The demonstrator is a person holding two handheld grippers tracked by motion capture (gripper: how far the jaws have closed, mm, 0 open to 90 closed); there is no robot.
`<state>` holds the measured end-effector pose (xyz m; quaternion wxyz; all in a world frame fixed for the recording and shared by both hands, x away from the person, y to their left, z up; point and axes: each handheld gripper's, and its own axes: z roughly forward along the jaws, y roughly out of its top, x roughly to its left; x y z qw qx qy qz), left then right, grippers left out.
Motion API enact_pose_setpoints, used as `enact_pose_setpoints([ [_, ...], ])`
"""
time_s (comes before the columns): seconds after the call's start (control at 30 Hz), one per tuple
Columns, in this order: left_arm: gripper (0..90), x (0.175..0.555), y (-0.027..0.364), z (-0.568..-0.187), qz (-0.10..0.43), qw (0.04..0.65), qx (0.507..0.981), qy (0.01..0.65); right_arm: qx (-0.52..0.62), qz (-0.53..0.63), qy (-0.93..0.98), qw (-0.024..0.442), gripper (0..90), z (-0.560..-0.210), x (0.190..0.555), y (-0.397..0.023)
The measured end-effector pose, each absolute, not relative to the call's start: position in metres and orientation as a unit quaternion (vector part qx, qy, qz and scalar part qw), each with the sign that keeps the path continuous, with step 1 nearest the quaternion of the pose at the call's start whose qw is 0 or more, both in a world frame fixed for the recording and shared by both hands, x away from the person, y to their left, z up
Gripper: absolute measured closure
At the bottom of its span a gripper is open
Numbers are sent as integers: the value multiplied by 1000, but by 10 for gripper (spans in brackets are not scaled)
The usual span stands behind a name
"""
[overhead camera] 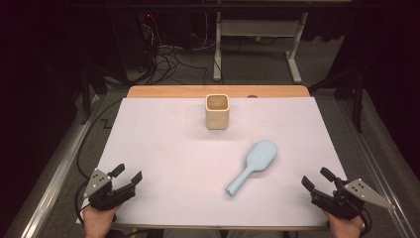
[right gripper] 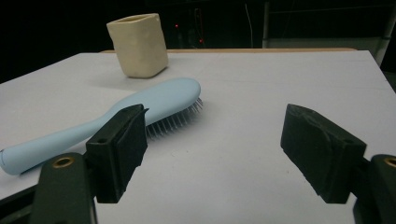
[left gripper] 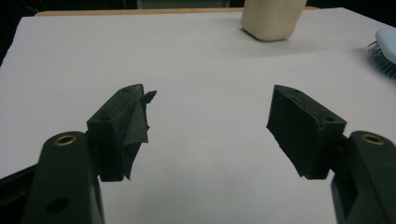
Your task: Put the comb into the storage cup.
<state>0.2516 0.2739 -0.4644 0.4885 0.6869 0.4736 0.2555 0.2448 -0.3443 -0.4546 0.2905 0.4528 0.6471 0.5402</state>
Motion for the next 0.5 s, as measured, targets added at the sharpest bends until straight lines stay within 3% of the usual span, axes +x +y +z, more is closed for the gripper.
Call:
enact_pose_setpoints([
  [0.5, 295, 253, 271, -464, 254, 489, 689, 471, 449, 543, 648, 290, 234, -453, 245, -341],
])
